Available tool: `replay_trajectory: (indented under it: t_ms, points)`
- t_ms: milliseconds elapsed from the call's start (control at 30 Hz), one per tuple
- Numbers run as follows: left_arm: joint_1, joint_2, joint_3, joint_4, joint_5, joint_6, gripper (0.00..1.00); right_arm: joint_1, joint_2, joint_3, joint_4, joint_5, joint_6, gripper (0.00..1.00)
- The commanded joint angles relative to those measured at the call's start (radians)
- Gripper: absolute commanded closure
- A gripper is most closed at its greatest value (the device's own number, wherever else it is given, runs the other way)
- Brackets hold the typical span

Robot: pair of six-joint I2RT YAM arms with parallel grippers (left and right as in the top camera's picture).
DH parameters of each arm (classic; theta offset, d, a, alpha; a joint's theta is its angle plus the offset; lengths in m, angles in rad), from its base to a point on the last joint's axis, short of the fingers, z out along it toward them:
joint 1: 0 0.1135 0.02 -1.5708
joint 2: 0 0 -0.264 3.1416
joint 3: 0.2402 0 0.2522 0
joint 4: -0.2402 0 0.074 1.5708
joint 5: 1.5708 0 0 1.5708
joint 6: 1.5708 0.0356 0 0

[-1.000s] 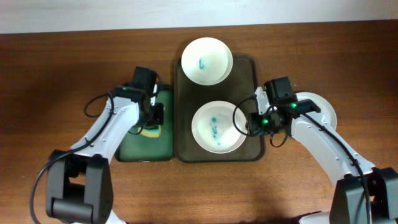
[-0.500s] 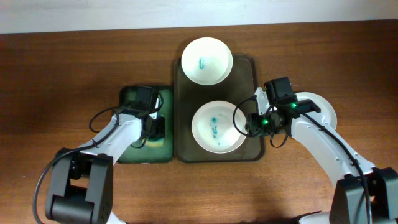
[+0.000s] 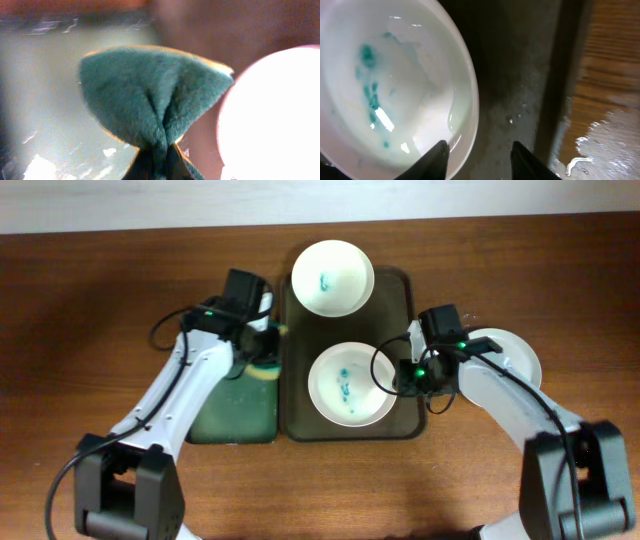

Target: Clean dirty plates on tray and stack at the side

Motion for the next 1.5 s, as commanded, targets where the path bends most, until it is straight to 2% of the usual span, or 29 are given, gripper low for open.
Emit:
replay_trajectory:
  t_ms: [0,67,133,233,333,367,467,533,567,600,633,700,800,833,900,933,1000,1067,1133,1167,1200,1300,1333,1467]
  points:
    - [-0.121,0.073,0.037,0.137,0.211,-0.024,1.0,0.003,0.095,0.009,0.041,-0.078,-0.009,0.7]
    - [-0.203,0.175,0.037,0.203,0.267,-0.061,1.0,0.003,0.143,0.009,0.077,-0.078,-0.008,0.83]
    - [-0.268,0.282,0.037,0.246,0.27,-0.152,1.0,0.003,0.166,0.009,0.091,-0.077,0.005,0.96]
    - [-0.329,0.399,0.037,0.277,0.27,-0.233,1.0,0.003,0.166,0.009,0.092,-0.077,0.018,0.96]
    - [-0.351,0.479,0.038,0.311,0.271,-0.255,1.0,0.003,0.166,0.009,0.083,-0.077,0.018,0.96]
    - [-0.331,0.473,0.053,0.284,0.236,-0.255,1.0,0.003,0.166,0.009,0.077,-0.077,0.019,0.96]
    - [-0.279,0.472,0.204,-0.005,-0.128,-0.249,1.0,0.002,0.166,0.009,0.06,-0.077,0.022,0.96]
    - [-0.282,0.472,0.223,-0.006,-0.196,-0.205,1.0,0.002,0.166,0.009,0.058,-0.077,0.096,0.96]
    - [-0.287,0.472,0.223,0.009,-0.154,-0.205,1.0,0.002,0.166,0.009,0.063,-0.077,0.149,0.96]
    - [-0.29,0.472,0.223,0.039,-0.036,-0.205,1.0,0.002,0.166,0.009,0.074,-0.077,0.197,0.96]
    - [-0.294,0.476,0.222,0.107,0.219,-0.205,1.0,0.002,0.166,0.009,0.088,-0.077,0.25,0.96]
    - [-0.331,0.48,0.221,0.177,0.414,-0.205,1.0,0.002,0.166,0.009,0.101,-0.077,0.25,0.96]
    - [-0.367,0.48,0.221,0.209,0.422,-0.205,1.0,0.002,0.166,0.009,0.098,-0.077,0.25,0.96]
    - [-0.36,0.48,0.221,0.195,0.369,-0.205,1.0,0.002,0.166,0.009,0.098,-0.077,0.25,0.96]
    - [-0.335,0.48,0.221,0.081,0.115,-0.205,1.0,0.002,0.166,0.009,0.093,-0.077,0.25,0.96]
    - [-0.32,0.479,0.221,-0.018,-0.076,-0.205,1.0,0.002,0.166,0.009,0.091,-0.077,0.25,0.96]
    - [-0.3,0.472,0.225,-0.137,-0.275,-0.205,1.0,0.002,0.166,0.009,0.091,-0.077,0.25,0.96]
    - [-0.292,0.466,0.226,-0.154,-0.489,-0.205,1.0,0.002,0.166,0.009,0.091,-0.077,0.25,0.96]
    - [-0.287,0.466,0.226,-0.132,-0.521,-0.206,1.0,0.002,0.166,0.009,0.091,-0.077,0.252,0.96]
    - [-0.286,0.466,0.226,-0.124,-0.514,-0.219,1.0,0.0,0.166,0.009,0.091,-0.077,0.287,0.96]
    - [-0.286,0.466,0.226,-0.102,-0.403,-0.224,1.0,-0.013,0.166,0.009,0.096,-0.077,0.336,0.96]
    - [-0.292,0.466,0.225,0.049,0.153,-0.2,1.0,-0.045,0.166,0.01,0.148,-0.119,0.384,0.96]
    - [-0.302,0.466,0.225,0.109,0.235,-0.198,1.0,-0.05,0.166,0.01,0.172,-0.145,0.385,0.96]
    - [-0.348,0.466,0.225,0.241,0.385,-0.168,1.0,-0.05,0.166,0.01,0.188,-0.145,0.385,0.96]
